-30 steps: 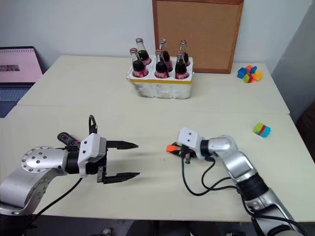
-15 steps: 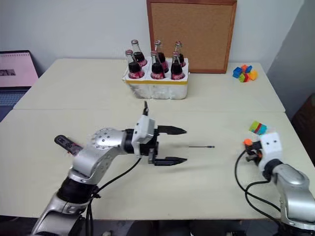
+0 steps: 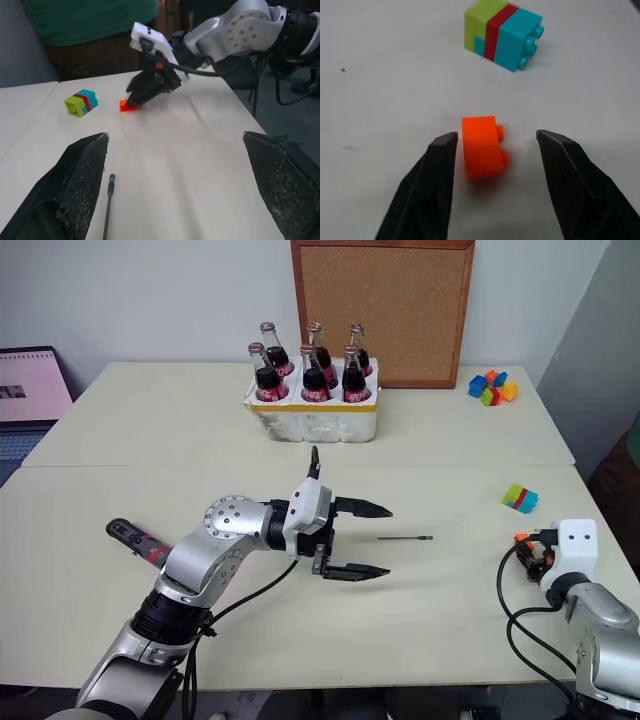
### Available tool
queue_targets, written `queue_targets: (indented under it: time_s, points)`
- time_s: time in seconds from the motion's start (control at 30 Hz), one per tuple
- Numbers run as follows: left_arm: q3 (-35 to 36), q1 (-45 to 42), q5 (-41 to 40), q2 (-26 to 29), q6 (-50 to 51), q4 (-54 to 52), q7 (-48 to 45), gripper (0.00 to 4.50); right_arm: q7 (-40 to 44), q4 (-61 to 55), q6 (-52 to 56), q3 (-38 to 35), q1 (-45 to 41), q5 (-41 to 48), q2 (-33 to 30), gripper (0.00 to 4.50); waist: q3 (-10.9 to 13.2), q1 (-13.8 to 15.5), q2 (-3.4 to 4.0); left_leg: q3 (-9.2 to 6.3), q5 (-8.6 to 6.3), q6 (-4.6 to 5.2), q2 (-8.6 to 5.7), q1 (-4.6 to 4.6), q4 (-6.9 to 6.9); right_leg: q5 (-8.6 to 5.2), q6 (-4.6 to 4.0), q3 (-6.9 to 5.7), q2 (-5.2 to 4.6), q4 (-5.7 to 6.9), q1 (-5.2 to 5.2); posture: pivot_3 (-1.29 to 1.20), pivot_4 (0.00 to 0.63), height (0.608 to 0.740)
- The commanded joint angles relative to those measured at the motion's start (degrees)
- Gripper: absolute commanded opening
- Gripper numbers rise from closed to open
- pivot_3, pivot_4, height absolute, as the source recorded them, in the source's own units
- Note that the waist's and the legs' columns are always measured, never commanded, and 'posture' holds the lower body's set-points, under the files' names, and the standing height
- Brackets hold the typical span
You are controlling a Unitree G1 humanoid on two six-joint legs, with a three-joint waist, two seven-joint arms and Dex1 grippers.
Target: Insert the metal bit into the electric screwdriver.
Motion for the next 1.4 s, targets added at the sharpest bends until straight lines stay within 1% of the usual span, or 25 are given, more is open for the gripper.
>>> queue_targets:
  time_s: [0.03,0.1,0.17,0.23,0.3,0.4,0.47,0.53,0.57,0.63,0.7,0.77,0.8,0.9,1.03,1.17,1.3,1.4]
  points:
    - [2.3,-0.3,0.6,2.0,-1.6,-0.6,-0.3,4.50,2.9,-6.5,-1.1,-2.3,2.2,3.9,-2.2,3.64,0.0,0.0,0.01,0.00,0.00,0.00,0.01,0.00,0.00,0.00,0.00,0.00,0.01,0.00,0.00,0.00,0.150,0.740]
    - [3.5,-0.4,0.9,3.9,-1.6,-0.7,-0.3,4.50,6.6,-9.2,-3.3,-1.3,4.8,4.2,-5.6,4.09,0.0,0.0,0.02,0.00,0.00,0.00,0.00,0.01,0.00,0.00,0.00,-0.01,0.00,0.01,0.01,0.00,0.150,0.740]
    - [5.3,-0.3,0.6,6.5,-1.1,-0.9,-0.4,4.50,10.8,-13.3,-4.9,-0.4,5.6,7.4,-7.9,4.09,0.0,-0.2,0.03,0.01,0.00,0.00,-0.01,0.02,0.00,0.00,0.00,-0.01,0.00,0.01,0.01,0.00,0.150,0.740]
    - [7.7,0.2,0.6,10.2,-0.7,-1.2,-0.7,4.50,15.9,-18.7,-4.4,1.6,4.2,14.6,-9.4,4.09,0.0,-0.4,0.03,0.01,0.00,0.00,0.01,0.05,0.00,0.00,0.00,0.01,0.01,0.01,0.00,0.00,0.150,0.740]
    - [10.2,1.3,1.1,14.9,-0.7,-1.5,-1.5,4.50,19.3,-21.9,-3.0,5.7,1.6,18.9,-11.8,4.09,0.0,-0.8,0.03,-0.01,0.00,0.00,0.11,0.12,-0.02,0.00,0.01,0.02,0.04,0.03,0.01,0.00,0.150,0.740]
    - [14.1,3.8,1.3,22.4,-0.8,-2.1,-4.0,4.50,22.3,-23.1,-2.8,13.3,-3.8,20.7,-14.7,4.09,0.1,-0.7,-0.01,-0.15,0.00,0.00,0.17,0.35,-0.09,-0.02,-0.02,-0.16,0.05,0.02,0.08,0.00,0.150,0.740]
    - [16.9,6.2,1.9,28.1,-2.3,-2.1,-6.6,4.50,23.8,-22.3,-4.2,19.0,-8.4,19.3,-16.5,4.09,0.1,-0.9,-0.08,-0.10,0.00,0.00,0.17,0.37,-0.11,-0.02,-0.02,-0.11,0.04,-0.01,0.07,0.00,0.150,0.740]
    - [18.7,8.8,3.0,33.3,-5.4,-1.6,-9.6,4.50,25.4,-21.2,-6.0,23.3,-11.4,17.4,-17.9,4.09,0.1,-0.5,-0.09,-0.07,0.00,0.00,0.17,0.36,-0.10,-0.02,-0.03,-0.07,0.03,-0.04,0.04,0.00,0.150,0.740]
    - [19.1,9.6,3.4,34.7,-6.5,-1.3,-10.5,4.50,25.7,-20.8,-6.5,24.4,-12.2,17.0,-18.3,4.09,0.1,-0.3,-0.11,-0.08,0.00,0.00,0.12,0.30,-0.11,-0.04,-0.05,-0.14,0.03,-0.07,0.04,0.00,0.150,0.740]
    - [19.3,11.0,6.5,38.7,-12.4,1.4,-13.3,4.50,26.7,-19.9,-7.8,27.6,-14.1,16.0,-18.5,4.09,0.1,0.3,-0.12,-0.05,-0.01,0.00,0.06,0.18,-0.10,-0.06,-0.02,-0.14,0.00,-0.15,-0.02,0.00,0.150,0.740]
    - [17.7,11.4,12.5,44.4,-24.3,7.6,-17.5,4.50,28.2,-18.0,-10.3,32.3,-15.7,14.0,-18.0,4.09,0.1,0.5,-0.15,-0.02,-0.01,0.00,0.00,-0.05,-0.05,-0.09,0.02,-0.15,-0.11,-0.19,-0.19,0.00,0.150,0.740]
    - [16.2,10.9,15.4,47.0,-31.1,12.0,-19.8,4.50,28.5,-16.7,-11.7,34.9,-16.5,12.7,-17.5,4.09,0.1,0.7,-0.15,0.00,-0.01,0.00,0.00,-0.18,-0.03,-0.08,0.02,-0.14,-0.12,-0.18,-0.30,0.00,0.150,0.740]
    - [15.3,10.2,16.6,47.6,-33.8,13.9,-20.5,4.50,28.4,-16.1,-12.5,35.8,-16.6,12.0,-17.4,4.09,0.1,0.7,-0.15,0.04,-0.01,0.00,0.00,-0.18,-0.05,-0.08,0.02,-0.11,-0.12,-0.19,-0.35,0.00,0.150,0.740]
    - [12.2,6.7,19.8,47.1,-41.5,20.3,-22.0,4.50,28.2,-14.7,-14.7,38.4,-16.9,9.9,-16.6,4.09,0.1,1.0,-0.15,0.06,-0.01,0.01,0.01,-0.18,-0.07,-0.10,-0.01,-0.14,-0.11,-0.16,-0.35,0.00,0.150,0.740]
    - [7.7,1.9,23.7,43.8,-46.1,26.6,-22.2,4.50,27.2,-15.7,-15.3,40.6,-16.2,8.9,-15.1,4.09,0.1,1.3,-0.15,0.06,-0.01,0.01,0.04,-0.18,-0.04,-0.10,-0.01,-0.15,-0.07,-0.09,-0.37,0.00,0.150,0.740]
    - [4.6,-3.1,28.3,43.2,-53.1,34.7,-22.5,4.50,25.0,-18.0,-13.9,42.3,-15.5,8.4,-13.1,4.09,0.1,1.3,-0.16,0.03,-0.01,0.01,0.09,-0.19,-0.03,-0.09,-0.01,-0.17,0.00,-0.05,-0.39,0.00,0.150,0.740]
    - [2.1,-8.0,31.3,42.0,-56.6,40.4,-22.5,4.50,22.8,-19.9,-12.3,44.0,-14.8,7.9,-12.0,4.09,0.1,1.3,-0.17,0.03,-0.01,0.01,0.10,-0.19,-0.03,-0.09,-0.01,-0.17,0.00,-0.04,-0.39,0.00,0.150,0.740]
    - [1.1,-9.5,31.2,41.2,-56.2,42.1,-23.5,4.50,21.3,-21.0,-11.2,44.6,-14.8,7.9,-11.2,4.09,0.1,1.3,-0.17,0.05,-0.01,0.01,0.09,-0.19,-0.02,-0.09,0.00,-0.16,0.00,-0.03,-0.38,0.00,0.150,0.740]
